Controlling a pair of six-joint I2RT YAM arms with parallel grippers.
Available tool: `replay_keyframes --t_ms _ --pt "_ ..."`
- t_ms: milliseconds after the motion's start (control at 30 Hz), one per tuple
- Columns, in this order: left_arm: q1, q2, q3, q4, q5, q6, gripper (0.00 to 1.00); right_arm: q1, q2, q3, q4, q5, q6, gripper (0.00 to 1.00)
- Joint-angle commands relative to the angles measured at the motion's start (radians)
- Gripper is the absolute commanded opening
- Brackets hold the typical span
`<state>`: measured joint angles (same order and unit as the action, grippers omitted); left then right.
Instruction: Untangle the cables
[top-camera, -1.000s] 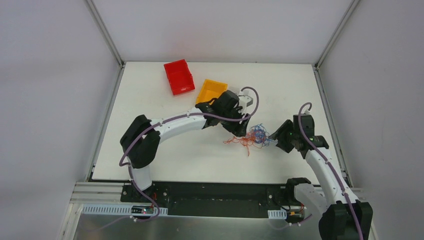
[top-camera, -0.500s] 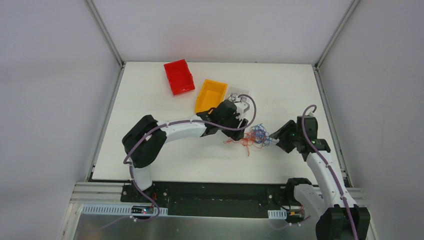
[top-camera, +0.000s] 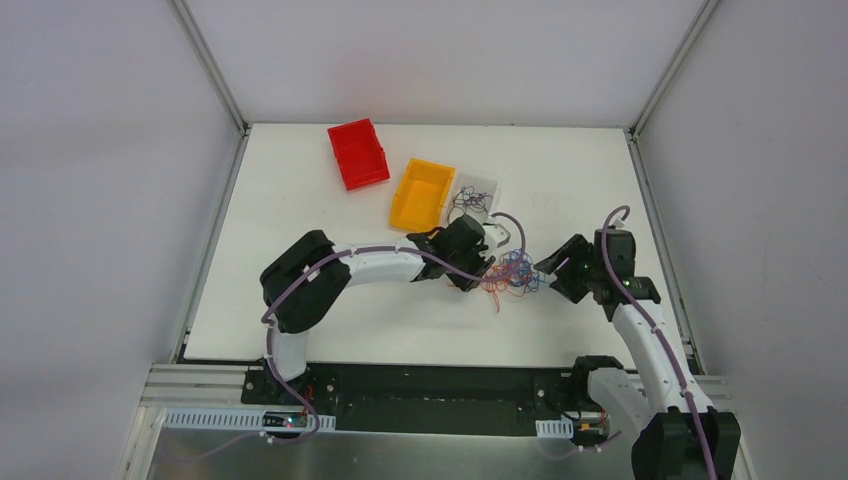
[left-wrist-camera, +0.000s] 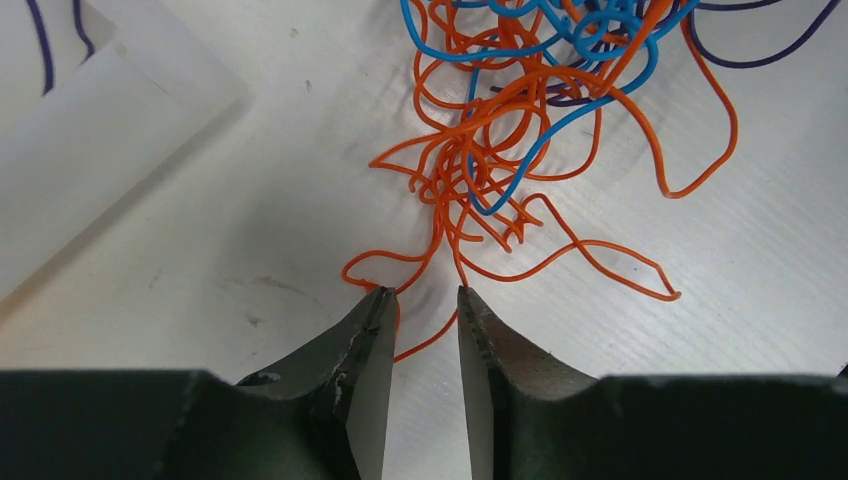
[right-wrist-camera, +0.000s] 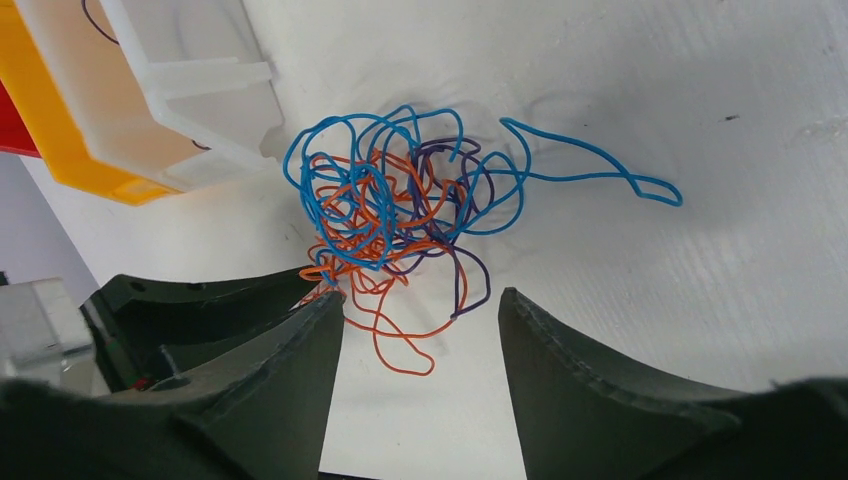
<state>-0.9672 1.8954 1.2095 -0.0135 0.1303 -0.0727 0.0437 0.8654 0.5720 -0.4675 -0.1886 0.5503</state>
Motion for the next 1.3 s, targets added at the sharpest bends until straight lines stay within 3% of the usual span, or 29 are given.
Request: replay_keyframes --t_ms 0,167,333,467,567,733,967,1133,1233,1267 --pt "-0.004 0.033 0.039 -0.047 0.046 0.027 0.31 0.015 0.042 0.055 0.06 -0.044 -0.026 0.63" --pt "-0.011 0.035 0.021 -0.048 0.012 0.027 0.32 0.106 0.14 0.083 0.103 -0.012 -0.009 0.64" --pt "-0.012 0.014 0.015 -0.055 0.0 0.019 0.0 0.175 0.232 0.098 0.176 0.008 0.026 0.61" --pt "-0.013 -0.023 0.001 -0.059 -0.016 0.006 0.0 0.181 0.294 0.089 0.211 0.04 0.04 0.54" --pt "-0.012 -0.057 -0.017 -0.06 -0.022 0.001 0.0 0.18 0.326 0.076 0.229 0.078 0.044 0.4" --pt "-0.006 -0.136 -0.05 -0.066 -0.066 -0.027 0.0 0.142 0.306 0.075 0.197 0.134 0.047 0.0" --pt "0.081 -0.339 -0.166 -0.076 -0.094 -0.129 0.0 -0.003 0.179 0.062 0.116 0.183 0.026 0.0" --pt "0.113 -0.433 -0.226 -0.082 -0.046 -0.099 0.0 -0.023 0.13 0.058 0.111 0.096 0.014 0.0" --pt "0.101 -0.395 -0.198 -0.078 0.01 -0.091 0.43 -0.024 0.148 0.063 0.113 0.029 0.024 0.0" --pt "0.093 -0.37 -0.179 -0.079 0.013 -0.084 0.52 -0.024 0.155 0.065 0.114 0.015 0.028 0.0"
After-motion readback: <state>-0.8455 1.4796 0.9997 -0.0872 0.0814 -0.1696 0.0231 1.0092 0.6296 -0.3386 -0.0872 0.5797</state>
